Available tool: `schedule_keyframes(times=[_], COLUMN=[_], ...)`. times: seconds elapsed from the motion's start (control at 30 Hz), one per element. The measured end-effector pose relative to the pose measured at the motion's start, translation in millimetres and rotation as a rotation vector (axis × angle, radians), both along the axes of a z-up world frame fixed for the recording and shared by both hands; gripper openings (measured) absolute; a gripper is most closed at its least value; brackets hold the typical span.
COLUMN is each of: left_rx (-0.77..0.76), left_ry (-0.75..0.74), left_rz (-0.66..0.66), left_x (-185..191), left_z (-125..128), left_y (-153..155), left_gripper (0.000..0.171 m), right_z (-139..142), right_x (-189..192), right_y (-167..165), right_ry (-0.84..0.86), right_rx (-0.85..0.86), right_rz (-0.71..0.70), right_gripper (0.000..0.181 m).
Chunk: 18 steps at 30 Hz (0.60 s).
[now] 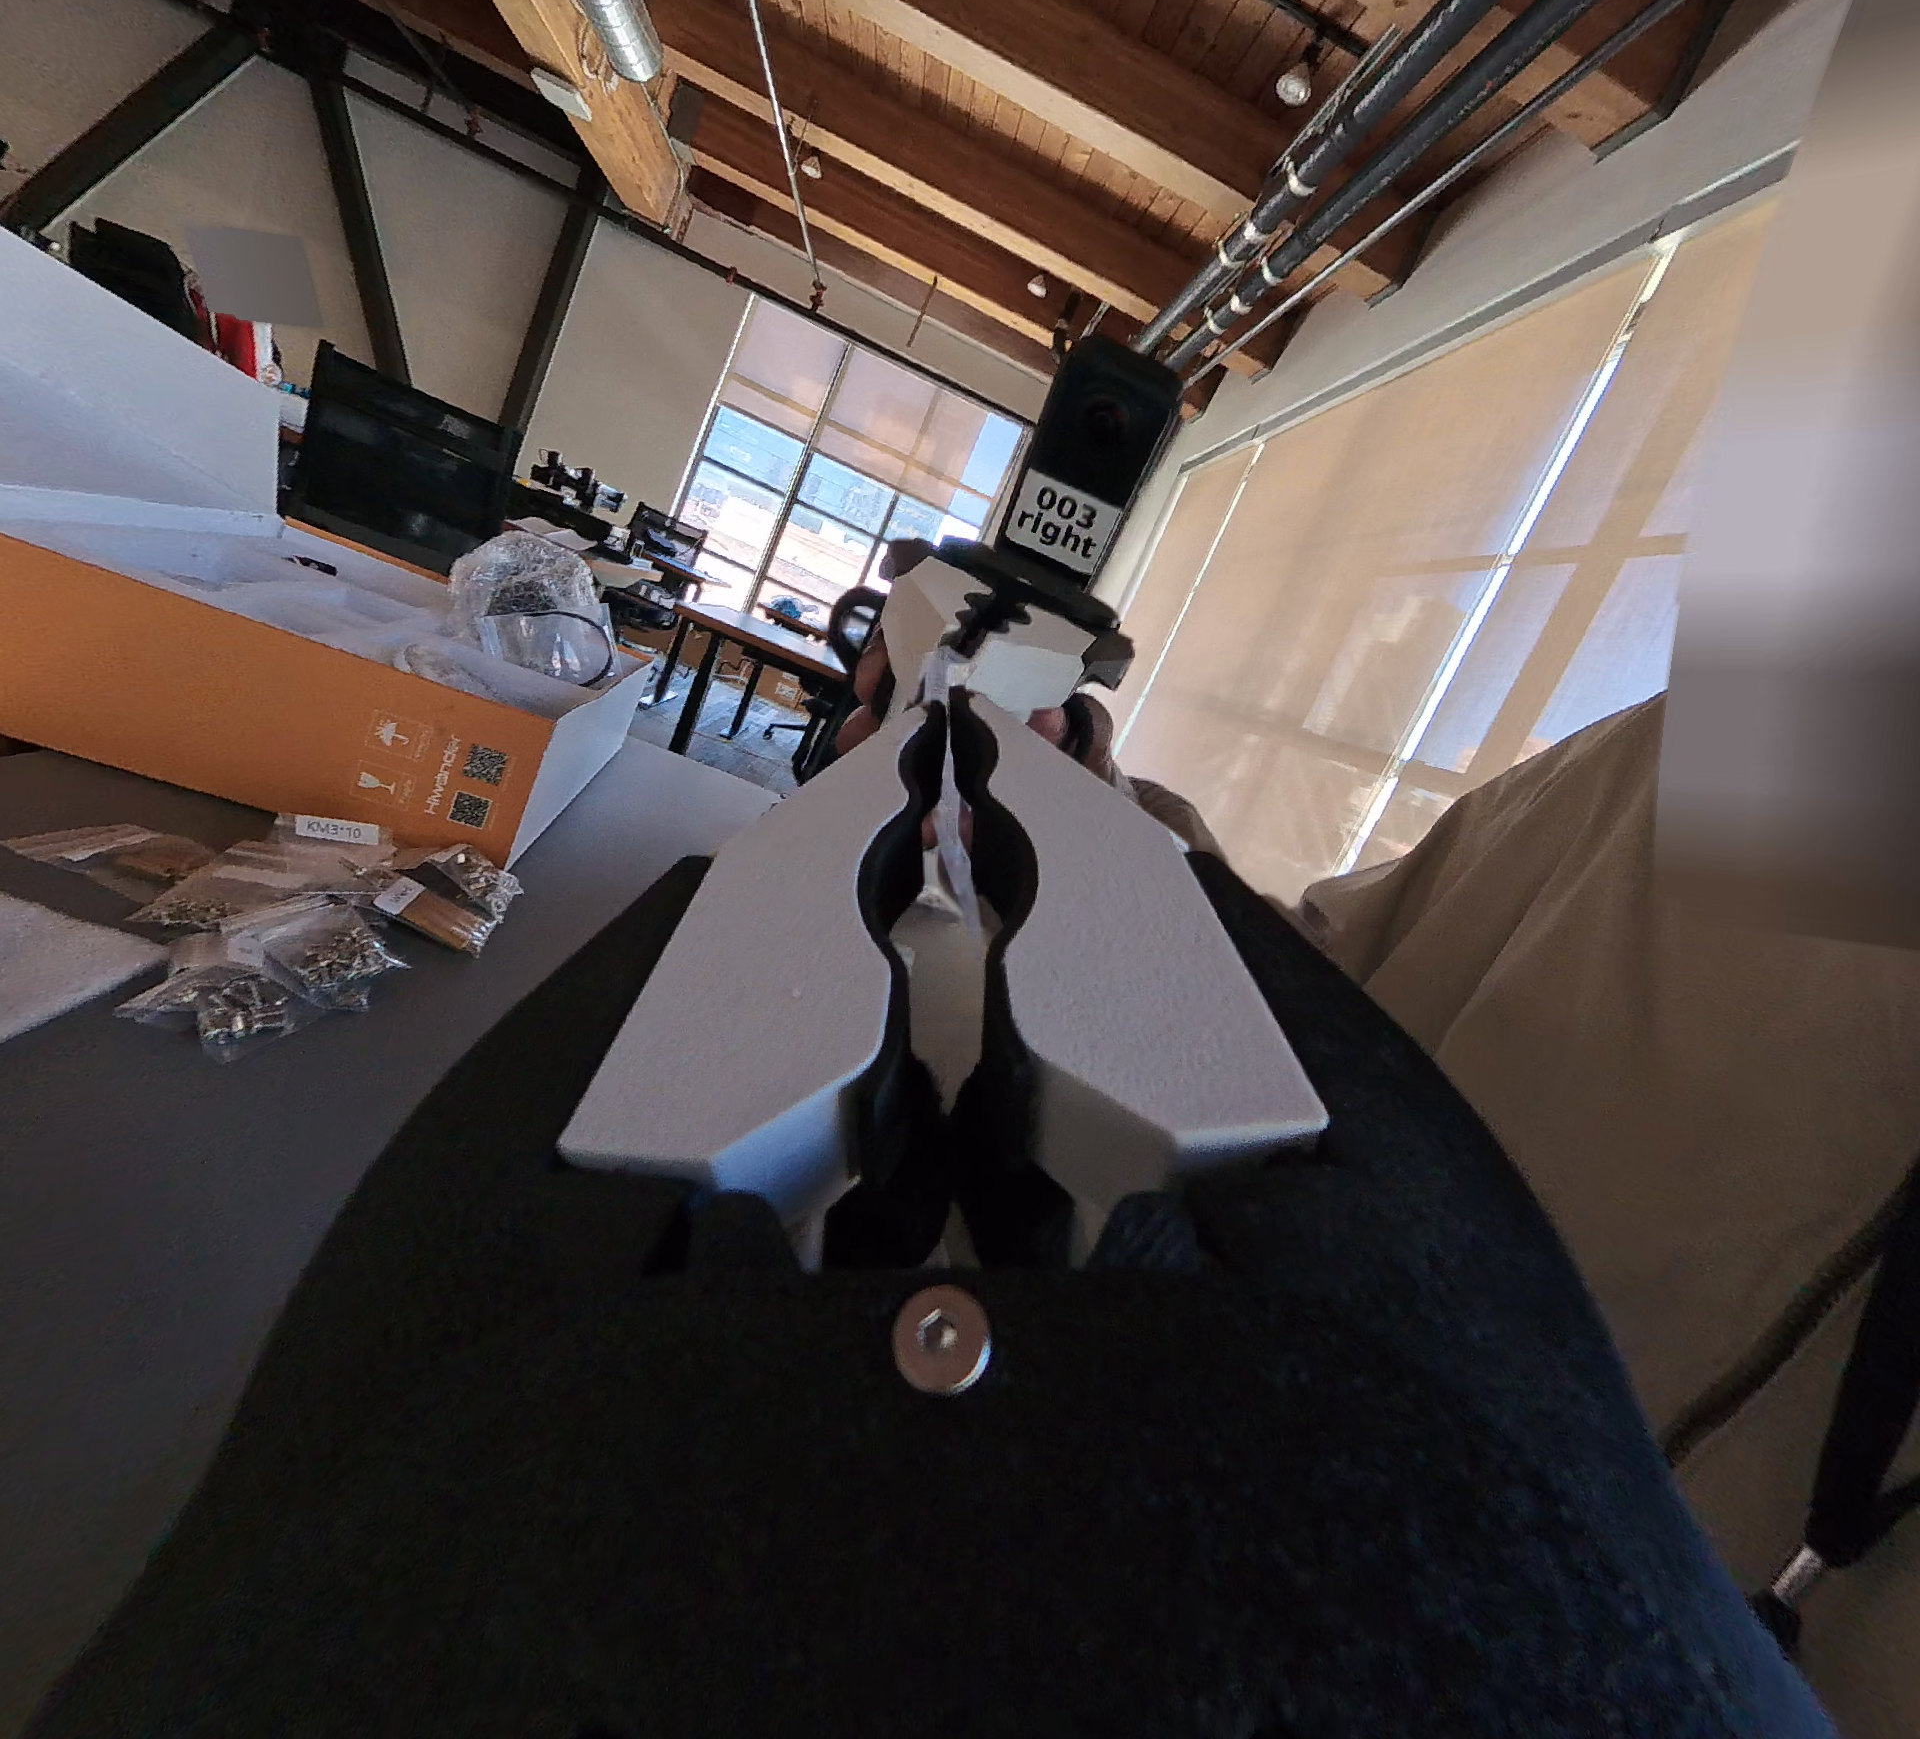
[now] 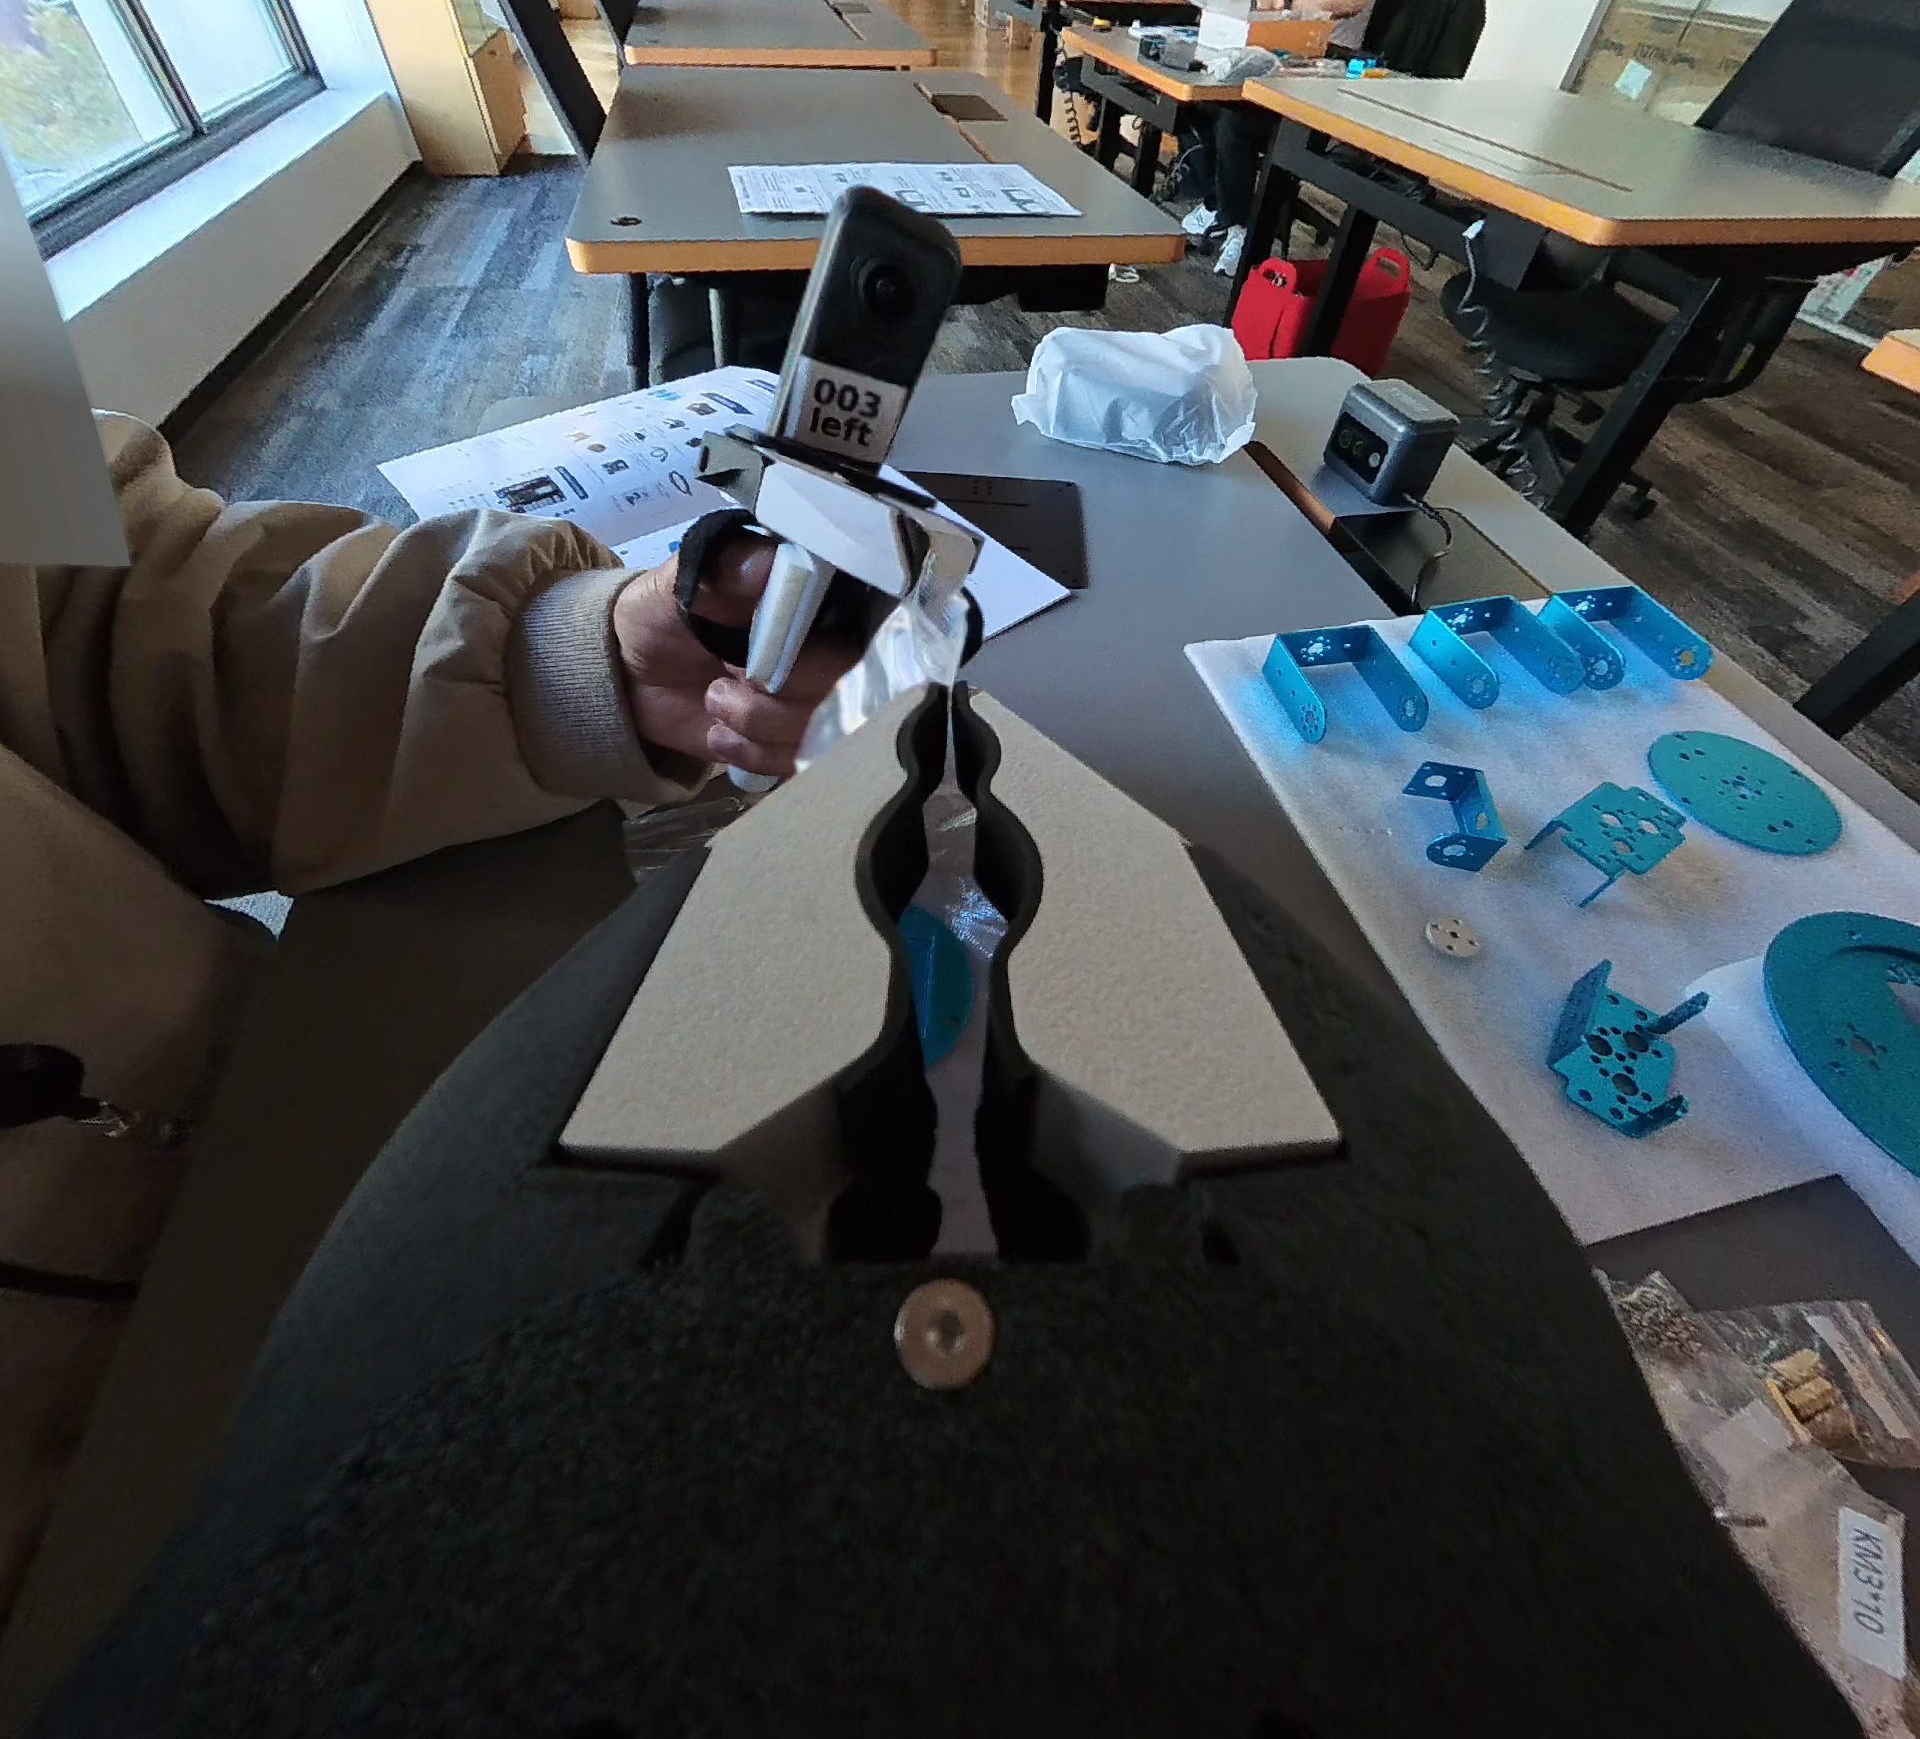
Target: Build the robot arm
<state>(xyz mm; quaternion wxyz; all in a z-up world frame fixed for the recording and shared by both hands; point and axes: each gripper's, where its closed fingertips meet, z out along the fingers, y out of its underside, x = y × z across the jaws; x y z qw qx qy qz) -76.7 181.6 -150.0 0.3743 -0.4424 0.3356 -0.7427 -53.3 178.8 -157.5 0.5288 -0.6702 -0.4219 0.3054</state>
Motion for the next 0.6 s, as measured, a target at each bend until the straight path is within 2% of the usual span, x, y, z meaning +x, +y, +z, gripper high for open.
schedule_keyframes(times=[0.3,0.43,0.6], left_rx=[0.053,0.064,0.088], left_ry=[0.031,0.021,0.019], left_rz=[0.059,0.055,0.037], left_x=[0.8,0.8,3.5], left_z=[-2.7,-1.4,-1.5], left_y=[3.6,1.5,-5.3], left_gripper=[0.000,0.000,0.000], right_z=[0.2,2.4,4.4], right_x=[1.0,-1.7,-6.1], right_y=[1.2,-5.6,-7.6], right_ry=[0.075,0.125,0.194], right_rx=[-0.027,-0.033,-0.068], right_rz=[0.005,0.059,0.104], right_gripper=[0.000,0.000,0.014])
